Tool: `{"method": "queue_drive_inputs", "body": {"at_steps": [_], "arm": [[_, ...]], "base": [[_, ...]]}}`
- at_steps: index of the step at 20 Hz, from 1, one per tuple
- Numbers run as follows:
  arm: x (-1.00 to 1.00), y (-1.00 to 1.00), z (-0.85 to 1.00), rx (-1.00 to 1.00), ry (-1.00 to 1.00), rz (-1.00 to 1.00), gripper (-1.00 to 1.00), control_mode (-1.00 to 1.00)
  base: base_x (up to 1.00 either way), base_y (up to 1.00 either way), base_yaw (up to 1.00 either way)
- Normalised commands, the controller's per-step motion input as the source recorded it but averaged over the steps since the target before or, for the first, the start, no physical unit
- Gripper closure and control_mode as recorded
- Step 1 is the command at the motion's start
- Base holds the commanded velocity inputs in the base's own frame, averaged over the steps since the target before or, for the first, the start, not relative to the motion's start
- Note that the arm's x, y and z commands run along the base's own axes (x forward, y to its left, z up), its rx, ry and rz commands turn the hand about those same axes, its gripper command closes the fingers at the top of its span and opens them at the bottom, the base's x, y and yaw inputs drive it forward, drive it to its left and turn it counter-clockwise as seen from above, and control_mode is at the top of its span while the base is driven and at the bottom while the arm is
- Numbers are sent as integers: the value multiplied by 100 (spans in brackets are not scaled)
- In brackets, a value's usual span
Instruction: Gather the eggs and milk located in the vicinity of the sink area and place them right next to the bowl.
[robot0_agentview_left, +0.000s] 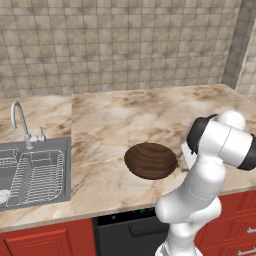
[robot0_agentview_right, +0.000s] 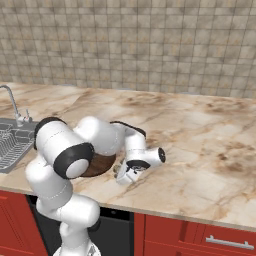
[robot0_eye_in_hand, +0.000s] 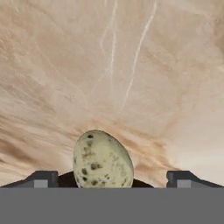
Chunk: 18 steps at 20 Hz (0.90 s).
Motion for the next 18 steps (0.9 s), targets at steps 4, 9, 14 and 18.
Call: {"method": "queue_drive_inputs", "body": {"at_steps": [4, 9, 14, 18], "arm": [[-36, 0, 55, 0, -2, 0, -100, -100], [-38, 3, 82, 0, -11, 0, -100, -100], [-42, 21, 81, -4, -19, 2, -100, -100], [-32, 28, 80, -11, -24, 10, -100, -100]], "base": [[0, 0, 0], [0, 0, 0], [0, 0, 0], [0, 0, 0]]}}
